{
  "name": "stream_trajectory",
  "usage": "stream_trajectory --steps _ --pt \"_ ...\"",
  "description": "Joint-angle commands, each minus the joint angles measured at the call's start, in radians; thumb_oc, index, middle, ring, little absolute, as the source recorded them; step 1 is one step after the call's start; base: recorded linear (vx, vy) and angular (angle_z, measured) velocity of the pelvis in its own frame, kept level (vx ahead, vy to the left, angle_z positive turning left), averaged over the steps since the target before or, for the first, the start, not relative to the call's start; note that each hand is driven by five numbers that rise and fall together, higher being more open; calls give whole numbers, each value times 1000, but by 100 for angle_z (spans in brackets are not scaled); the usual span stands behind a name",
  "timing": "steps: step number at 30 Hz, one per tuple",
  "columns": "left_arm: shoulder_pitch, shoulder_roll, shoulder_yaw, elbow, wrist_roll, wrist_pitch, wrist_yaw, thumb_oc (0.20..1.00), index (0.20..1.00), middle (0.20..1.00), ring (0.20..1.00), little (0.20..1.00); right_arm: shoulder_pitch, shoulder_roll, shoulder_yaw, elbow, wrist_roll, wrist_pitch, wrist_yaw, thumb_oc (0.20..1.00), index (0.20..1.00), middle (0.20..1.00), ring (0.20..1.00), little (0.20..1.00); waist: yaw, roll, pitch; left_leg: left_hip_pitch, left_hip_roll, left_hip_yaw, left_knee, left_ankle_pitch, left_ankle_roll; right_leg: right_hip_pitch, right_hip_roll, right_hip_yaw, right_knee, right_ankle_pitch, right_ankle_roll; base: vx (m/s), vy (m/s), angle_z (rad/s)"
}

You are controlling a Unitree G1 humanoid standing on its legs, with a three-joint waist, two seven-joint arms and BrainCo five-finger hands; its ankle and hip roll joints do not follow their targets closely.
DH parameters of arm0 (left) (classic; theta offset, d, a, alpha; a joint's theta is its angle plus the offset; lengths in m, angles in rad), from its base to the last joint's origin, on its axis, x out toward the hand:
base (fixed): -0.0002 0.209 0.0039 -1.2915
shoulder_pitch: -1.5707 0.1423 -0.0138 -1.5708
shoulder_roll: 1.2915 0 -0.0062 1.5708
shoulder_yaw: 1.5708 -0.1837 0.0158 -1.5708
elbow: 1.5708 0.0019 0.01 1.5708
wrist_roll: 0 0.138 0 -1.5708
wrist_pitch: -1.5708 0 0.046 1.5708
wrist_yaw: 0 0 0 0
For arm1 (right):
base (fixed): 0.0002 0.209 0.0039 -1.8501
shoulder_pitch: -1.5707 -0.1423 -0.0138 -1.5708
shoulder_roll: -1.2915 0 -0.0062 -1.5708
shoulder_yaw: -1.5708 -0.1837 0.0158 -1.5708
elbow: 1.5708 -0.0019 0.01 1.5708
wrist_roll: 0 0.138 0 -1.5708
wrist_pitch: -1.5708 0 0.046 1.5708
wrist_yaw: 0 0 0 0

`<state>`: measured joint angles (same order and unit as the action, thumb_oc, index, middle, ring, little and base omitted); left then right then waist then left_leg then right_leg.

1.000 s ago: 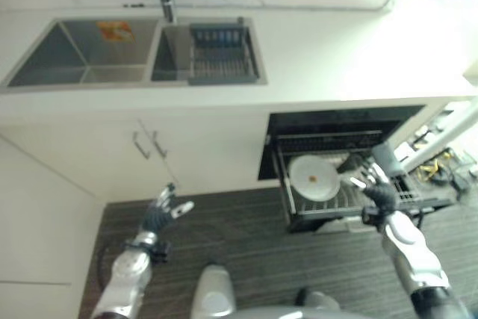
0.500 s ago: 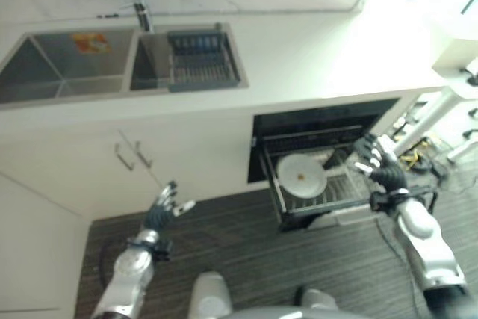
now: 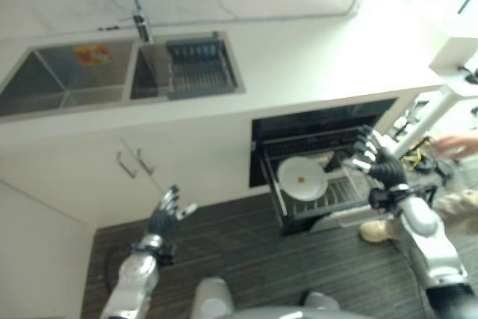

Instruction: Place the dishes in the dishwasher.

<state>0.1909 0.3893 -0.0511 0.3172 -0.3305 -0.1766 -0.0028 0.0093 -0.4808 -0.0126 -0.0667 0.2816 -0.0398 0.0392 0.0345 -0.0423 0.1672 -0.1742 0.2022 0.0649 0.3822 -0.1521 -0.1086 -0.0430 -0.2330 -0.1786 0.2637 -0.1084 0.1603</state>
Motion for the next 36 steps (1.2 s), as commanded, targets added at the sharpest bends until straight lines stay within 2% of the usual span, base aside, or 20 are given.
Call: stream_trajectory --steps 1,8,19,26,30,31,32,33,34,35,36 --pt "-28 28 -18 -37 22 -61 24 1000 1000 1000 1000 1000 -68 -44 -36 -70 -57 -72 -30 1000 1000 1000 1000 1000 10 3 2 58 94 28 -82 -1 -42 -11 -60 1 36 -50 56 -39 14 0" --pt "-36 26 -21 -32 20 -65 26 1000 1000 1000 1000 1000 -82 -56 -37 -80 -23 -104 -30 1000 1000 1000 1000 1000 12 5 3 53 91 22 -82 -2 -41 -14 -56 4 36 -51 52 -12 4 0" --pt "-34 13 -32 -24 18 -80 40 1000 1000 1000 1000 1000 -88 -49 -36 -81 -26 -116 -19 1000 1000 1000 1000 1000 18 4 -2 50 84 15 -82 -4 -38 -12 -54 3 36 -56 49 -6 15 0" --pt "-43 -5 -44 5 22 -106 37 1000 1000 1000 1000 1000 -94 -50 -61 -83 32 -134 -2 1000 1000 1000 1000 1000 22 -4 -11 51 51 11 -82 -18 -23 -13 -69 12 36 -47 62 26 141 2" --pt "-58 -5 -48 18 29 -106 23 1000 1000 1000 1000 1000 -88 -19 -75 -79 16 -166 -14 1000 1000 1000 1000 1000 37 -12 -5 41 -8 -20 -82 -37 4 -11 -106 11 36 -24 92 34 209 10" --pt "-60 -1 -46 23 30 -106 11 1000 1000 1000 1000 1000 -86 -13 -75 -76 4 -192 -16 1000 1000 1000 1000 1000 45 -15 -2 38 -35 -38 -82 -45 16 -10 -120 10 36 -5 96 87 463 16" --pt "-61 8 -45 27 36 -100 6 1000 1000 1000 1000 1000 -106 23 -48 -62 86 -168 26 1000 1000 1000 1000 1000 56 -15 5 45 -81 -58 -82 -66 49 6 -133 -18 36 109 94 83 461 -11" --pt "-57 14 -36 27 35 -97 14 1000 1000 1000 1000 1000 -106 30 -34 -55 131 -159 57 1000 1000 1000 1000 1000 58 -9 10 50 -80 -54 -82 -67 55 21 -124 -45 36 119 91 92 481 -37" --pt "-50 13 -17 47 27 -99 41 1000 1000 1000 1000 1000 -106 33 -12 -50 155 -153 108 1000 1000 1000 1000 1000 41 1 15 55 -86 -47 -82 -60 73 13 1 -27 36 27 56 113 200 -57" --pt "-53 3 -9 66 14 -87 34 1000 1000 1000 1000 1000 -76 15 -28 -65 179 -157 121 1000 1000 1000 1000 1000 19 -3 16 67 -113 -57 -82 -67 76 -10 93 23 36 -37 0 143 82 -56" --pt "-53 -7 -5 70 21 -86 29 1000 1000 1000 1000 1000 -72 10 -37 -58 188 -161 129 1000 1000 1000 1000 1000 19 -11 19 73 -125 -50 -82 -67 73 -22 95 10 36 -35 -12 129 -83 -9"
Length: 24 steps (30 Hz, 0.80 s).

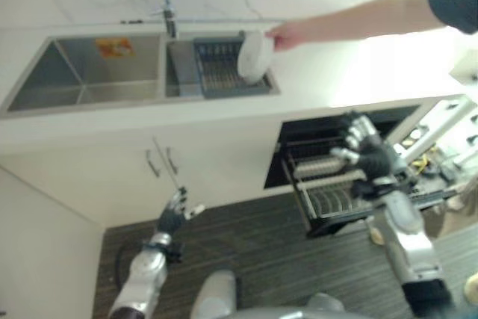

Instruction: Place the dishes in the dishwasher.

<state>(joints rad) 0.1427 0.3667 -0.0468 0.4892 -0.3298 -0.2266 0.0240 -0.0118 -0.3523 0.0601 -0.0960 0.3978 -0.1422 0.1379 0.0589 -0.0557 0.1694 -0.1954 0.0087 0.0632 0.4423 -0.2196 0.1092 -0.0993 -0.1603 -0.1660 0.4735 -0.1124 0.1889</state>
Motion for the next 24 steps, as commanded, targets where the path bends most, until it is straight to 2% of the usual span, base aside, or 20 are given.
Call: stream_trajectory --steps 1,3,9,11,12,13,14,16,17,18,21,23,24 --pt "-3 13 -9 -102 24 -40 1 1000 1000 1000 1000 1000 -55 -121 -110 -19 73 -64 37 1000 1000 1000 1000 1000 -3 0 20 96 66 -40 -142 1 -146 32 17 -15 -174 -30 -44 66 -173 20" --pt "0 6 -17 -107 32 -41 4 1000 1000 1000 1000 1000 -69 -126 -110 -7 47 -61 36 1000 1000 1000 1000 1000 -7 1 14 99 59 -19 -142 5 -149 21 35 12 -174 -42 -62 76 -292 12" --pt "11 -12 -33 -104 36 -32 16 1000 1000 1000 1000 1000 -93 -121 -94 -14 41 -28 44 1000 1000 1000 1000 1000 -7 15 9 131 70 14 -142 33 -175 29 63 16 -174 -65 -96 82 -247 6" --pt "16 -19 -31 -101 40 -42 12 1000 1000 1000 1000 1000 -101 -128 -91 -15 32 -29 52 1000 1000 1000 1000 1000 -2 -4 22 157 55 43 -142 61 -187 31 46 36 -174 -61 -106 90 -237 -5" --pt "19 -17 -32 -109 38 -45 12 1000 1000 1000 1000 1000 -99 -136 -91 -23 40 -32 55 1000 1000 1000 1000 1000 2 -24 40 161 45 53 -127 119 -194 38 28 53 -174 -56 -117 78 -189 -8" --pt "20 -15 -31 -113 37 -44 15 1000 1000 1000 1000 1000 -99 -138 -93 -28 40 -34 54 1000 1000 1000 1000 1000 2 -23 53 137 58 50 -104 149 -202 44 29 54 -174 -54 -122 74 -119 -9" --pt "18 -12 -34 -115 34 -39 20 1000 1000 1000 1000 1000 -104 -138 -90 -27 34 -32 48 1000 1000 1000 1000 1000 0 -18 57 131 74 54 -132 161 -204 49 34 52 -174 -55 -121 54 -6 0" --pt "20 -10 -39 -111 26 -40 29 1000 1000 1000 1000 1000 -119 -139 -84 -19 27 -28 46 1000 1000 1000 1000 1000 -2 1 63 106 104 51 -142 139 -204 59 49 53 -174 -64 -116 85 99 21" --pt "23 -12 -40 -106 26 -44 33 1000 1000 1000 1000 1000 -127 -136 -79 -18 22 -21 50 1000 1000 1000 1000 1000 -2 23 62 66 133 27 -142 132 -211 65 69 58 -174 -75 -110 182 213 36" --pt "30 -16 -44 -105 27 -44 45 1000 1000 1000 1000 1000 -131 -140 -78 -29 24 -7 67 1000 1000 1000 1000 1000 8 52 63 -7 159 -31 -142 157 -232 80 99 75 -174 -96 -108 195 200 38" --pt "30 -24 -51 -79 17 -63 55 1000 1000 1000 1000 1000 -133 -159 -70 -41 31 -5 81 1000 1000 1000 1000 1000 25 74 69 -84 178 -51 -142 200 -243 116 126 91 -174 -135 -114 157 139 0" --pt "18 -32 -57 -43 22 -83 41 1000 1000 1000 1000 1000 -146 -174 -69 -23 30 -19 83 1000 1000 1000 1000 1000 31 75 67 -97 194 -31 -142 192 -240 134 116 76 -174 -160 -114 192 211 -42" --pt "24 -35 -63 -32 24 -88 34 1000 1000 1000 1000 1000 -137 -179 -76 -42 53 -9 91 1000 1000 1000 1000 1000 34 72 57 -81 180 -31 -142 176 -231 146 99 65 -174 -165 -107 243 224 -40"
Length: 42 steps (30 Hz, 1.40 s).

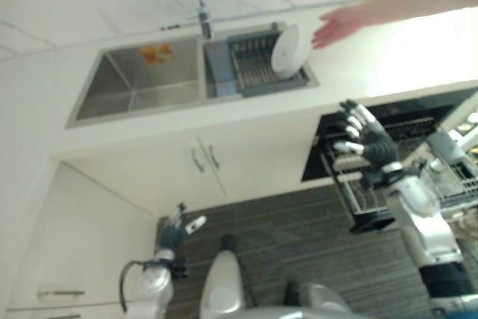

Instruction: Place the dishes in the dishwasher.

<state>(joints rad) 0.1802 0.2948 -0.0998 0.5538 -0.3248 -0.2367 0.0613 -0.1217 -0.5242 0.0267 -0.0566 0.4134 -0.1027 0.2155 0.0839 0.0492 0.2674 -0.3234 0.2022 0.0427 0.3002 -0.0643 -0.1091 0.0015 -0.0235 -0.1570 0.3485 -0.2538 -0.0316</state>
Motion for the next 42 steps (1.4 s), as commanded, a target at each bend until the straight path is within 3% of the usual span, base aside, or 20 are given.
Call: stream_trajectory --steps 1,5,13,15,17,19,20,21,27,31,37,42 --pt "-12 38 -16 -99 25 -77 1 1000 1000 1000 1000 1000 -27 -7 -44 -92 49 -39 17 1000 1000 1000 1000 1000 13 -34 -47 54 -19 -11 0 12 -9 53 -45 52 -49 -25 117 258 208 -28" --pt "-23 48 -32 -97 39 -73 -8 1000 1000 1000 1000 1000 -31 -8 -49 -92 56 -33 8 1000 1000 1000 1000 1000 26 -45 -65 67 -18 22 0 -3 0 77 -77 28 -49 -31 133 161 98 -16" --pt "-58 76 -41 -73 37 -61 -29 1000 1000 1000 1000 1000 -114 -2 -70 -47 110 -16 -106 1000 1000 1000 1000 1000 83 -93 -99 70 -95 -1 0 -39 46 125 -146 1 -49 -19 186 137 141 4" --pt "-57 77 -37 -68 47 -60 -32 1000 1000 1000 1000 1000 -118 19 -79 -32 120 -23 -135 1000 1000 1000 1000 1000 83 -100 -105 82 -122 -32 0 -53 65 139 -138 4 -49 8 192 101 119 2" --pt "-58 80 -35 -79 60 -52 -30 1000 1000 1000 1000 1000 -112 43 -83 -39 138 -33 -144 1000 1000 1000 1000 1000 62 -100 -102 108 -136 -52 0 -67 81 124 -125 21 -49 106 210 103 32 0" --pt "-70 99 -38 -102 71 -36 -28 1000 1000 1000 1000 1000 -98 75 -75 -42 132 -68 -117 1000 1000 1000 1000 1000 47 -85 -87 148 -124 -51 0 -85 71 38 -172 -1 -49 103 205 14 -170 -13" --pt "-81 112 -37 -108 56 -17 -15 1000 1000 1000 1000 1000 -120 81 -55 -37 128 -77 -111 1000 1000 1000 1000 1000 50 -86 -77 159 -111 -29 0 -93 58 -10 -215 -34 -49 133 212 -41 -297 -23" --pt "-87 120 -36 -112 45 1 -9 1000 1000 1000 1000 1000 -136 82 -45 -41 131 -71 -111 1000 1000 1000 1000 1000 49 -86 -71 165 -102 -23 0 -100 54 -32 -228 -41 -49 146 217 -33 -294 -26" --pt "-51 83 -35 -18 20 91 -18 1000 1000 1000 1000 1000 -213 46 -41 -52 140 -12 -154 1000 1000 1000 1000 1000 66 -98 -79 144 -47 7 0 -79 23 -63 -226 -60 -49 105 212 -38 -243 -4" --pt "2 -25 61 244 -30 21 -9 1000 1000 1000 1000 1000 -194 24 -65 -88 148 1 -171 1000 1000 1000 1000 1000 56 -87 -90 134 1 19 0 -57 -6 -64 -209 -65 -49 74 189 -55 -131 -10" --pt "7 -57 81 371 -56 1 -11 1000 1000 1000 1000 1000 -222 -2 -85 -88 143 3 -196 1000 1000 1000 1000 1000 48 -72 -98 131 18 8 0 -51 -22 -58 -190 -72 -49 56 169 -39 -66 4" --pt "-20 -53 78 443 -49 -2 -18 1000 1000 1000 1000 1000 -303 -21 -80 39 180 36 -221 1000 1000 1000 1000 1000 56 -64 -110 131 23 -4 0 -48 -33 -44 -183 -85 -49 44 162 -8 -31 9"
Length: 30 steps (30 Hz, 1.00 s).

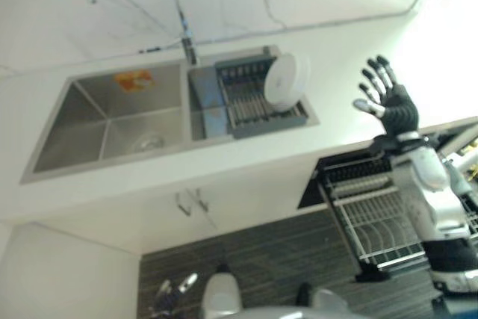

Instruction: Place the dishes in the dishwasher.

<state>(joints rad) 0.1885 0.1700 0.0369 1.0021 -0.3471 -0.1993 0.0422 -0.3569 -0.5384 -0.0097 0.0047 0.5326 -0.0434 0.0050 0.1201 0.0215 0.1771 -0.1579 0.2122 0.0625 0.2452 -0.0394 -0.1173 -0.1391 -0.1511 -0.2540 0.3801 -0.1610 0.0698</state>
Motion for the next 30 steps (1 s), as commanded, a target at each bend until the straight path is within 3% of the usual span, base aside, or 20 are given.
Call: stream_trajectory --steps 1,10,16,22,25,26,27,30 --pt "-31 75 -64 -2 -24 -35 5 1000 1000 1000 1000 1000 -90 -7 -38 4 79 -13 -16 1000 1000 1000 1000 1000 23 -37 -23 -33 13 -26 55 -74 -26 100 -55 9 -80 -50 60 13 -13 11" --pt "-53 126 -118 70 -16 -15 11 1000 1000 1000 1000 1000 -354 -135 -22 435 346 40 27 1000 1000 1000 1000 1000 75 -32 -54 -18 3 -40 55 -84 -36 137 -63 -26 -80 -65 65 20 6 14" --pt "-49 143 -132 92 -26 1 6 1000 1000 1000 1000 1000 -499 -238 15 646 387 49 31 1000 1000 1000 1000 1000 99 -37 -74 -11 -16 -50 55 -92 -33 146 -73 -31 -80 -63 75 50 73 12" --pt "-64 161 -158 101 -38 13 9 1000 1000 1000 1000 1000 -605 -326 47 840 468 94 37 1000 1000 1000 1000 1000 111 -56 -88 1 -61 -53 55 -122 -11 145 -121 -40 -80 -30 113 38 174 0" --pt "-72 174 -151 96 -36 17 -8 1000 1000 1000 1000 1000 -606 -342 30 875 515 127 66 1000 1000 1000 1000 1000 123 -68 -86 6 -105 -89 55 -137 10 145 -143 -41 -80 -9 129 29 166 -5" --pt "-75 180 -152 95 -21 15 -8 1000 1000 1000 1000 1000 -599 -338 24 880 534 130 70 1000 1000 1000 1000 1000 121 -70 -84 7 -114 -99 55 -140 20 154 -139 -37 -80 -2 129 68 75 -8" --pt "-81 207 -161 76 14 12 -5 1000 1000 1000 1000 1000 -569 -321 2 875 550 121 81 1000 1000 1000 1000 1000 100 -68 -71 15 -134 -127 55 -140 43 158 -104 -3 -80 29 126 63 -7 -7" --pt "-108 251 -166 54 -12 35 12 1000 1000 1000 1000 1000 -547 -283 8 867 528 110 112 1000 1000 1000 1000 1000 81 -65 -41 28 -129 -131 55 -146 42 77 -97 51 -80 47 127 45 -194 11"
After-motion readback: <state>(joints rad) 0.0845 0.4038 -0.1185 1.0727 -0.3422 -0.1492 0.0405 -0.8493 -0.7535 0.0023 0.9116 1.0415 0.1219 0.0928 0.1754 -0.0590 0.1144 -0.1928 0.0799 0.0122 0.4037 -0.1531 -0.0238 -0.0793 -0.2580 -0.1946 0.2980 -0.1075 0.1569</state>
